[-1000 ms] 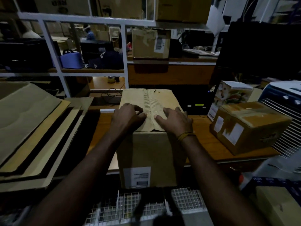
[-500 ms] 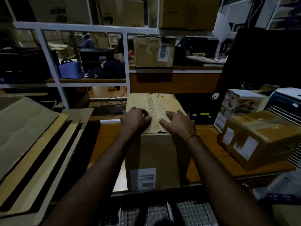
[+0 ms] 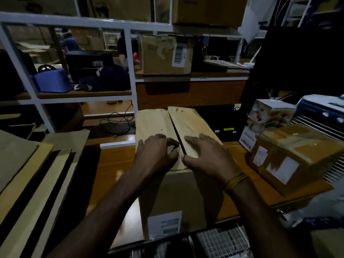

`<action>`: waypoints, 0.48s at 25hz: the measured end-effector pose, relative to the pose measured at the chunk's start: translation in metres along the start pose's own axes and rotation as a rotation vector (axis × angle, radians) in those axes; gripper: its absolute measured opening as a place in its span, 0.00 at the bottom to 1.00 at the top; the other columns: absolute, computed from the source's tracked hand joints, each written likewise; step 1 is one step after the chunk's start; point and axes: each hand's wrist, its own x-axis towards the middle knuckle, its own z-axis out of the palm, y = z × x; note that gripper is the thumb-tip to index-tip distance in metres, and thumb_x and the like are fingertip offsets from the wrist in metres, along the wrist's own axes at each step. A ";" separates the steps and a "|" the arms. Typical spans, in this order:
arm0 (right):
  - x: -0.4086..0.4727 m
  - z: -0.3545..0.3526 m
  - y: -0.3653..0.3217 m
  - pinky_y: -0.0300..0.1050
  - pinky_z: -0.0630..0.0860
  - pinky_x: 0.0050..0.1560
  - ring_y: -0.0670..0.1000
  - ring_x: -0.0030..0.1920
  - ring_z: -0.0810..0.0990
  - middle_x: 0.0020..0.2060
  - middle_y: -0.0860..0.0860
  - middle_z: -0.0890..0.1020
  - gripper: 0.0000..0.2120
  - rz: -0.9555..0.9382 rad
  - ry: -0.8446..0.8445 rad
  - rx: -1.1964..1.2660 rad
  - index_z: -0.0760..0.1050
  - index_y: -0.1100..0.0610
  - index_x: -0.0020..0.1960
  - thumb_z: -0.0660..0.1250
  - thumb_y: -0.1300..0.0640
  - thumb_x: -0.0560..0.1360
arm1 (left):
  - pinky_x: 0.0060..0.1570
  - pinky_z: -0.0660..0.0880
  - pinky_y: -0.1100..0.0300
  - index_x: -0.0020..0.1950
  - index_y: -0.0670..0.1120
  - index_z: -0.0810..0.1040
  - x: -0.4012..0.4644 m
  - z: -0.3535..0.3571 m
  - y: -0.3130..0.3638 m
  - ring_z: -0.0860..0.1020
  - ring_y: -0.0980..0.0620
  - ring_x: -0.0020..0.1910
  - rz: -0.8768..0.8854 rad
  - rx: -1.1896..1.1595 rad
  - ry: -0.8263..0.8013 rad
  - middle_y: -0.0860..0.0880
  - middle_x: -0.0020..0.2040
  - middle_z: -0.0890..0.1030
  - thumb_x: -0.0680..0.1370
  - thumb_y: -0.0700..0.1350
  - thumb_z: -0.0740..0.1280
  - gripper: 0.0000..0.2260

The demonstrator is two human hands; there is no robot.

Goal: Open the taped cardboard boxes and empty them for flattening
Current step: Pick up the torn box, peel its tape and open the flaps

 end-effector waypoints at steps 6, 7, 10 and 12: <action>-0.024 0.005 0.031 0.53 0.66 0.72 0.47 0.74 0.64 0.75 0.46 0.67 0.30 -0.305 0.053 0.197 0.68 0.39 0.72 0.60 0.31 0.73 | 0.74 0.52 0.35 0.68 0.62 0.73 -0.014 -0.007 0.007 0.65 0.50 0.73 0.047 -0.019 -0.119 0.51 0.75 0.67 0.80 0.56 0.64 0.16; -0.022 0.001 0.040 0.48 0.71 0.69 0.45 0.72 0.66 0.73 0.46 0.69 0.28 -0.351 0.058 0.234 0.70 0.39 0.71 0.62 0.33 0.73 | 0.74 0.53 0.35 0.68 0.62 0.73 -0.016 -0.008 0.010 0.65 0.50 0.73 0.067 0.001 -0.147 0.51 0.75 0.67 0.80 0.56 0.64 0.16; -0.017 -0.004 0.061 0.34 0.74 0.61 0.42 0.68 0.69 0.70 0.47 0.73 0.22 -0.488 0.089 0.255 0.75 0.42 0.67 0.66 0.39 0.74 | 0.72 0.59 0.36 0.70 0.59 0.72 -0.016 -0.008 0.021 0.71 0.51 0.69 0.069 -0.040 -0.188 0.51 0.74 0.69 0.80 0.55 0.65 0.18; -0.015 -0.004 0.067 0.41 0.78 0.58 0.46 0.66 0.73 0.68 0.49 0.75 0.20 -0.576 0.143 0.197 0.77 0.44 0.66 0.63 0.40 0.76 | 0.69 0.67 0.42 0.70 0.58 0.72 -0.017 -0.007 0.029 0.72 0.51 0.66 0.055 -0.126 -0.184 0.50 0.72 0.71 0.79 0.53 0.66 0.19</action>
